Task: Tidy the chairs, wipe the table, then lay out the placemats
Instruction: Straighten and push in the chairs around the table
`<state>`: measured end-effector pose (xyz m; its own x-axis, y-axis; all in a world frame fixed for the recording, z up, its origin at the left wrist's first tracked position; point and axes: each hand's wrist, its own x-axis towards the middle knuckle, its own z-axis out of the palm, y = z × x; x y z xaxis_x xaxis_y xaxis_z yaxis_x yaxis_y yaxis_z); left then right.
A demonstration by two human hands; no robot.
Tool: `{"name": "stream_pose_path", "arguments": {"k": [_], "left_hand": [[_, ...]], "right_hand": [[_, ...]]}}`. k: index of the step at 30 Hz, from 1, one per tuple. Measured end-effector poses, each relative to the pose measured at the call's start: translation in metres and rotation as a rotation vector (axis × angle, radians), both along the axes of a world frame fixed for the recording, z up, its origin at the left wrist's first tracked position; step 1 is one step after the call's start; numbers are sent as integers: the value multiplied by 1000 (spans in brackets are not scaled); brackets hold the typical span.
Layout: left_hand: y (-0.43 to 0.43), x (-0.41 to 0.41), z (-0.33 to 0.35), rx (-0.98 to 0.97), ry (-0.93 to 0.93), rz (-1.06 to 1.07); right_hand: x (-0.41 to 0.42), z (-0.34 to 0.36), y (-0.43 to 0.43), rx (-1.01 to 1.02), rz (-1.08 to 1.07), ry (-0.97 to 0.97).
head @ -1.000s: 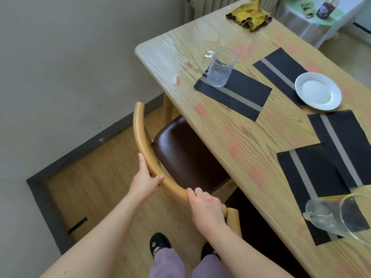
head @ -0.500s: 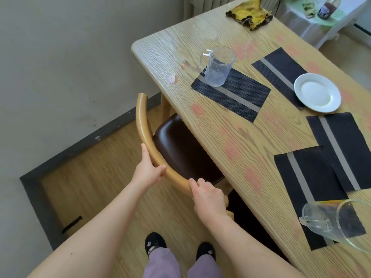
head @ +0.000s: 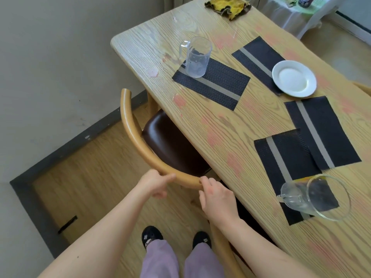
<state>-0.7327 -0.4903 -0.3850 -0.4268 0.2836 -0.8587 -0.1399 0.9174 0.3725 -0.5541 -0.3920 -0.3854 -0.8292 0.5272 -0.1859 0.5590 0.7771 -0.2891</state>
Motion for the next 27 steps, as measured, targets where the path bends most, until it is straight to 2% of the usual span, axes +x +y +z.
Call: {"name": "stream_pose_path", "arguments": {"k": [1, 3, 6, 8, 12, 15, 27], "left_hand": [[3, 15, 3, -31, -87, -164], [14, 47, 9, -21, -144, -396], [31, 82, 6, 17, -100, -536], [41, 105, 6, -35, -147, -587], [41, 138, 4, -107, -195, -607], [41, 145, -1, -125, -188, -509], [43, 143, -10, -103, -68, -505]], "right_hand": [[11, 0, 1, 16, -19, 31], [38, 2, 2, 32, -48, 49], [74, 5, 2, 17, -43, 13], [98, 9, -1, -17, -26, -95], [123, 16, -17, -191, 81, -400], [134, 16, -23, -270, 142, -557], [129, 14, -26, -338, 76, -562]]}}
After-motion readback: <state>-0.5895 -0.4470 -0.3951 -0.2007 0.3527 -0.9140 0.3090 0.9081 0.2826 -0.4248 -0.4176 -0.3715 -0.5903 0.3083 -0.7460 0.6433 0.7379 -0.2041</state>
